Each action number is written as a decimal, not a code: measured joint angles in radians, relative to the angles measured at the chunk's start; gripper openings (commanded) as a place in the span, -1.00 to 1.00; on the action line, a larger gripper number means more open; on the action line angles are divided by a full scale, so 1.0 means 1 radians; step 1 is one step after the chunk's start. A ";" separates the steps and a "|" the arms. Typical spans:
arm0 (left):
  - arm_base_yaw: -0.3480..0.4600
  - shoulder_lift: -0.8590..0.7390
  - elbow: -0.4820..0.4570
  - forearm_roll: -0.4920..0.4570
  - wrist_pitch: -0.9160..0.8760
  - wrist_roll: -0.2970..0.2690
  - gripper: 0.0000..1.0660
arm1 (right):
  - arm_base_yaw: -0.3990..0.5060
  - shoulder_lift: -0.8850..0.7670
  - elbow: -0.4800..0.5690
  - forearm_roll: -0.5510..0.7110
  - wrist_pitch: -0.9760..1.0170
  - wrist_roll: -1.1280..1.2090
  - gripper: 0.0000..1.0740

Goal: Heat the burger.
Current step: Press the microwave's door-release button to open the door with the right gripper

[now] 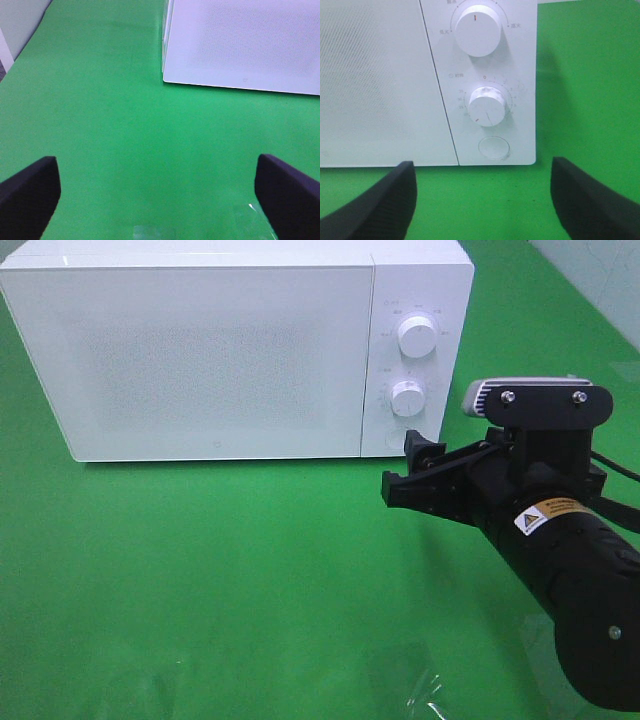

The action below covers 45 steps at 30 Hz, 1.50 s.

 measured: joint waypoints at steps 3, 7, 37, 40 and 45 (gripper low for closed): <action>0.000 0.000 0.000 0.000 0.000 0.000 0.83 | 0.000 0.000 -0.003 0.001 0.001 0.144 0.28; 0.000 0.000 0.000 0.000 0.000 0.000 0.83 | 0.000 0.000 -0.003 0.006 0.014 0.398 0.15; 0.000 0.000 0.000 0.000 0.000 0.000 0.83 | -0.060 0.109 -0.075 -0.118 0.108 1.544 -1.00; 0.000 0.000 0.000 0.000 0.000 0.000 0.83 | -0.072 0.121 -0.084 -0.134 0.115 1.561 -1.00; 0.000 0.000 0.000 0.000 0.000 0.000 0.83 | -0.136 0.190 -0.141 -0.205 0.137 1.619 -1.00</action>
